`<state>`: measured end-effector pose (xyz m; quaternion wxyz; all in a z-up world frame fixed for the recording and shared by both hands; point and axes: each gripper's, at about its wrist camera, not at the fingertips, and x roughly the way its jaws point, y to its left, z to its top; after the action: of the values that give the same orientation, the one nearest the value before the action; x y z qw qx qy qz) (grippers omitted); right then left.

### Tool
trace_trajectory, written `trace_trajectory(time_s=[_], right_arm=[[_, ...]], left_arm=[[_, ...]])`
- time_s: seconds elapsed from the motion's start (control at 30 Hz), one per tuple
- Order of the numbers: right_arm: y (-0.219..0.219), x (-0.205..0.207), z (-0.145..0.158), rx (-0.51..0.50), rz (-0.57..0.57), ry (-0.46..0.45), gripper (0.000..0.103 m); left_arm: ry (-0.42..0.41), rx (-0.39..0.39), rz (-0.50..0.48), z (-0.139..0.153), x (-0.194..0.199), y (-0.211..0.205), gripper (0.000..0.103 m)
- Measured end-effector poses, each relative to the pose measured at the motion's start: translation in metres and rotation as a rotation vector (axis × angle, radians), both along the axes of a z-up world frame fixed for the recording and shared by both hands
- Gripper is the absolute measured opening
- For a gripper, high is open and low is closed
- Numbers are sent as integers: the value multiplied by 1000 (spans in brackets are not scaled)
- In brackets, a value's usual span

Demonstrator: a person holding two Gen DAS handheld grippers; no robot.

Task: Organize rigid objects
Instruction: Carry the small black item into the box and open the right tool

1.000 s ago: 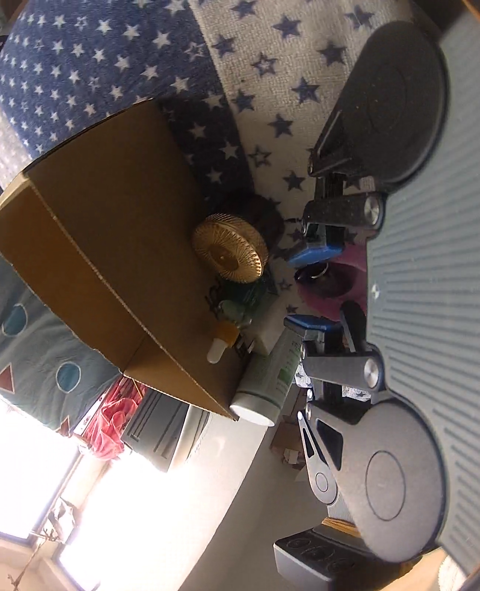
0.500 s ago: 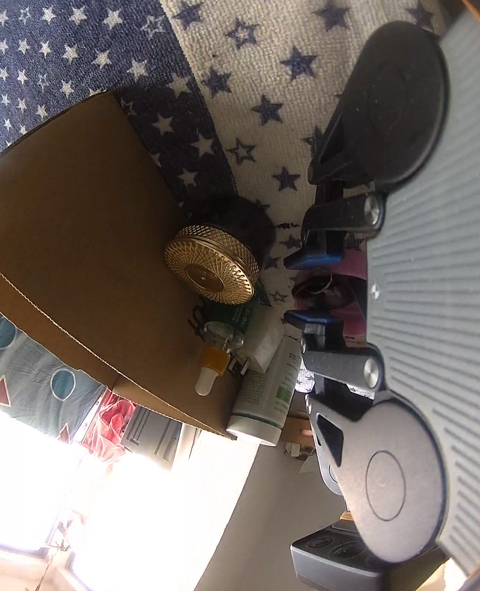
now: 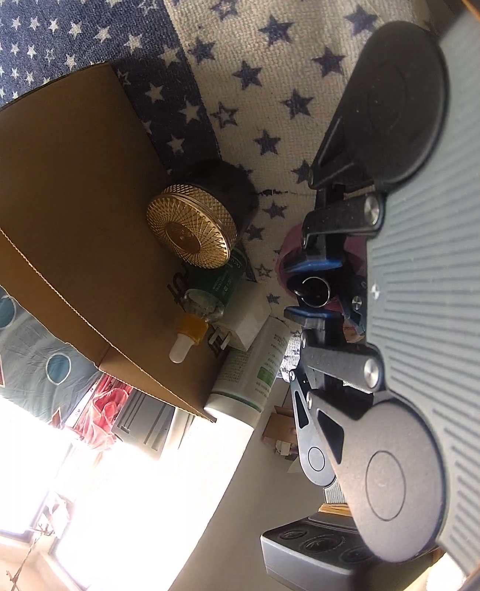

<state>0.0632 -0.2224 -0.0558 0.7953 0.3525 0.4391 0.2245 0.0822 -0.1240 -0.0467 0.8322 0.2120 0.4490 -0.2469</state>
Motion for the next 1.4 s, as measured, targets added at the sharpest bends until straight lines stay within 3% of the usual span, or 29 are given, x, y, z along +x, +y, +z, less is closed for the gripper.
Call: trace_trajectory(time_s=[0.27,0.43,0.6,0.7,0.83,0.97,1.1,1.27,1.4], right_arm=[[3,-7,36,-26,28,-61,19],[10,-1,86,-44,72,-190,19],[19,34,137,-75,133,-313,19],[21,71,154,-84,166,-320,19],[21,140,147,-36,207,-180,19],[27,214,114,-5,212,10,18],[41,267,74,10,198,142,18],[54,305,44,-9,183,203,19],[54,312,43,5,175,187,19]], left_arm=[[-87,-33,4,37,-18,9,23],[-220,-49,5,84,-17,20,24],[-296,-34,27,121,21,26,24],[-253,-18,54,132,59,24,23],[-115,12,93,124,129,34,22],[27,52,164,97,190,48,18],[127,82,228,70,235,57,17],[149,93,281,62,257,62,19],[117,69,286,73,254,62,22]])
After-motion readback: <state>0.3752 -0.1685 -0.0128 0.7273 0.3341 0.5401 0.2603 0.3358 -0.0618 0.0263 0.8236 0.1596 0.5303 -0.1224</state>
